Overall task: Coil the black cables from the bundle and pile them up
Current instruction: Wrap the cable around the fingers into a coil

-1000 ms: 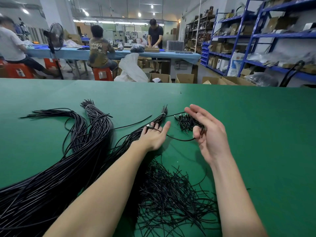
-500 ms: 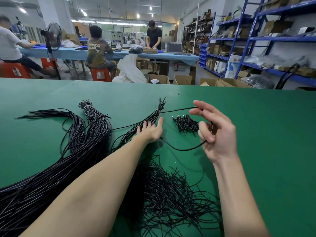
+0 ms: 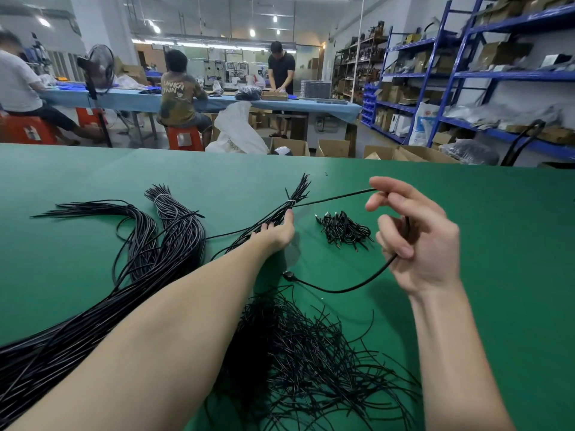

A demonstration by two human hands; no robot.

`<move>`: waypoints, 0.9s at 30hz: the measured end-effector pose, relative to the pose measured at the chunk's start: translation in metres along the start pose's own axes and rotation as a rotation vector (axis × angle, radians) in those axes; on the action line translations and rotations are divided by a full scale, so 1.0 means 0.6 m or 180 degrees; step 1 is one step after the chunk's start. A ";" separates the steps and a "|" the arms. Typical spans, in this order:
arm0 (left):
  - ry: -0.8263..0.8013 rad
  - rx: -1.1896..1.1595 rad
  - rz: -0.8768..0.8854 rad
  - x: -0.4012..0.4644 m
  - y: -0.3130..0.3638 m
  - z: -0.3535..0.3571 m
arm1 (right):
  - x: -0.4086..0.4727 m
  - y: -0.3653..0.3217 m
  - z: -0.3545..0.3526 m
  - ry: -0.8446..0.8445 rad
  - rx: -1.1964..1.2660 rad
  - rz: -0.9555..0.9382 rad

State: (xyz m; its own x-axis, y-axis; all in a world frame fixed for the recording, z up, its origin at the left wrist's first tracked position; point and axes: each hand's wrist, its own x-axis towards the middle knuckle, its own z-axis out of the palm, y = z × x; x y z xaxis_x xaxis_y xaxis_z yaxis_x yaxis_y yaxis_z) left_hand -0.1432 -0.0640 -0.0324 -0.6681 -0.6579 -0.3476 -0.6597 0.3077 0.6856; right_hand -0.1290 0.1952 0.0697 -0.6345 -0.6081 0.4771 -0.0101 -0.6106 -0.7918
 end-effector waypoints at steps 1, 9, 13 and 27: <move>-0.0051 -0.0064 -0.0018 0.002 0.001 -0.002 | 0.000 -0.002 0.002 -0.0038 -0.0044 -0.0012; 0.0085 0.0062 0.0018 0.013 -0.005 -0.004 | -0.003 -0.018 0.011 -0.0838 -0.0525 0.0049; 0.0221 0.0418 0.0121 0.020 -0.015 -0.006 | -0.009 -0.030 0.013 -0.1268 -0.0788 0.0207; 0.0727 0.0863 0.0730 0.006 -0.034 -0.016 | -0.004 -0.023 0.001 -0.0200 -0.1953 0.0600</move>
State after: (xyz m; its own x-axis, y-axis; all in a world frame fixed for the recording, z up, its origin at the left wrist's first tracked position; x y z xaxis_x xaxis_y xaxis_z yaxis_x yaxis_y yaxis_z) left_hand -0.1288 -0.0796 -0.0416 -0.7349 -0.6773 -0.0340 -0.5898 0.6135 0.5251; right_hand -0.1266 0.2047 0.0798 -0.6224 -0.7165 0.3152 -0.3548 -0.1007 -0.9295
